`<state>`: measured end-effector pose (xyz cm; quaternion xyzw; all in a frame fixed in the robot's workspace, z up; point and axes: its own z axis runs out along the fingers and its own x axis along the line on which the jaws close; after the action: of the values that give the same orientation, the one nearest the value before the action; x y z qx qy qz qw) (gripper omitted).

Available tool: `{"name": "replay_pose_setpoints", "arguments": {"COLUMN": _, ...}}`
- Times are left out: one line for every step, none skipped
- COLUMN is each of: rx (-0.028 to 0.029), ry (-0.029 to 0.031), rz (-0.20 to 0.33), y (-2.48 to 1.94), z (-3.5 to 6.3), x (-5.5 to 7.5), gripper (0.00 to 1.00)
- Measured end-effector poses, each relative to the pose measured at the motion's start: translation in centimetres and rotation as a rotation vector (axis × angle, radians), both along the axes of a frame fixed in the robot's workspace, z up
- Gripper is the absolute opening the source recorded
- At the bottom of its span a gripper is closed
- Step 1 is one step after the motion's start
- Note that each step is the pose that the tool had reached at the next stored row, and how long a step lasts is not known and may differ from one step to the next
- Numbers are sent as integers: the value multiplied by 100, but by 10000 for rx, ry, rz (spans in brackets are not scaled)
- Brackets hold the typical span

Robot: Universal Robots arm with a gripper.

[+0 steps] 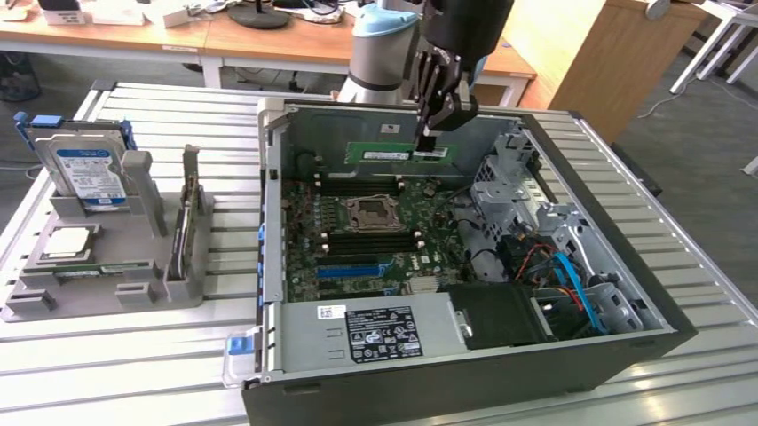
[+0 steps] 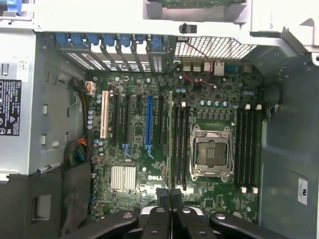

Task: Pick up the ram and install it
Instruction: 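Pick up the ram and move it above insertion slot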

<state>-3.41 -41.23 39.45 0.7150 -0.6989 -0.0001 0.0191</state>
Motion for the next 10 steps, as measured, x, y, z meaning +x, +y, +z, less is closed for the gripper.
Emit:
{"name": "replay_pose_setpoints", "arguments": {"rx": -1, "ry": 0, "rz": -1, "y": 0, "z": -14, "x": 0, "gripper": 12}}
{"name": "replay_pose_setpoints", "arguments": {"rx": 0, "ry": 0, "rz": -2, "y": 0, "z": -28, "x": 1, "gripper": 12}}
{"name": "replay_pose_setpoints", "arguments": {"rx": 1, "ry": -1, "rz": -2, "y": 0, "z": -41, "x": 1, "gripper": 12}}
{"name": "replay_pose_setpoints", "arguments": {"rx": 1, "ry": 0, "rz": -4, "y": 0, "z": -53, "x": 2, "gripper": 12}}
{"name": "replay_pose_setpoints", "arguments": {"rx": 0, "ry": 0, "rz": -3, "y": 1, "z": -60, "x": 2, "gripper": 12}}
{"name": "replay_pose_setpoints", "arguments": {"rx": -2, "ry": 1, "rz": -4, "y": 0, "z": -61, "x": 2, "gripper": 12}}
{"name": "replay_pose_setpoints", "arguments": {"rx": -2, "ry": 0, "rz": -4, "y": 0, "z": -61, "x": 2, "gripper": 12}}
{"name": "replay_pose_setpoints", "arguments": {"rx": -1, "ry": 0, "rz": -4, "y": 0, "z": -61, "x": 2, "gripper": 12}}
{"name": "replay_pose_setpoints", "arguments": {"rx": -1, "ry": 0, "rz": -4, "y": 0, "z": -62, "x": 2, "gripper": 12}}
{"name": "replay_pose_setpoints", "arguments": {"rx": 0, "ry": -1, "rz": -4, "y": 0, "z": -62, "x": 2, "gripper": 12}}
